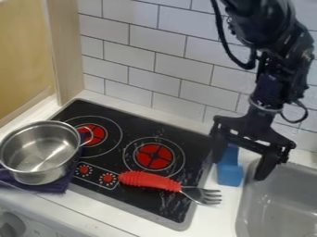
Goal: Move the blue object on the upper left of the burner
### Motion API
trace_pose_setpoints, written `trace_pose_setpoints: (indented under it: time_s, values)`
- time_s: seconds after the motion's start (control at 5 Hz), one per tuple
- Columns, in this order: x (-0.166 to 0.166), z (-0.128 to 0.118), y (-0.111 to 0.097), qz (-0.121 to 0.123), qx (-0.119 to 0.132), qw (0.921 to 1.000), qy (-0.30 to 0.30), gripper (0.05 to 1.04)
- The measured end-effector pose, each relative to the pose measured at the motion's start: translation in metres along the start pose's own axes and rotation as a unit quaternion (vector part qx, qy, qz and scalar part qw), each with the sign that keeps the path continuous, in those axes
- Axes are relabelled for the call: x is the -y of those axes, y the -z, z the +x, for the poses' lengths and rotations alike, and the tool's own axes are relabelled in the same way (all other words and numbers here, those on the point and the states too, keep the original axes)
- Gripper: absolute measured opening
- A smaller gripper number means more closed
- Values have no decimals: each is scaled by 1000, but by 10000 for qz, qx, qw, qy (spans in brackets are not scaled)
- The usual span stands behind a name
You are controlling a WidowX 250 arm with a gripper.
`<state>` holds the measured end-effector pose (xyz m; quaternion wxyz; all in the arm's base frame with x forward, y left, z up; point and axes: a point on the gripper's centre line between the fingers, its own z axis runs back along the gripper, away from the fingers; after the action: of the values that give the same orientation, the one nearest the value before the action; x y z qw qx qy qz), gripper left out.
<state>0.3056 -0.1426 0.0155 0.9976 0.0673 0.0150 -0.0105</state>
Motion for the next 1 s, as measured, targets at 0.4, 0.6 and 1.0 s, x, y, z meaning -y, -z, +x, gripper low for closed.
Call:
trace_pose_setpoints:
  time_s: [0.4, 0.6, 1.0]
  values:
    - [0, 2, 6, 89, -53, 9999, -54, 999]
    - [-1, -3, 10, 101, -106, 9998, -151, 998]
    - [2, -9, 16, -126, -59, 9995, -279, 708]
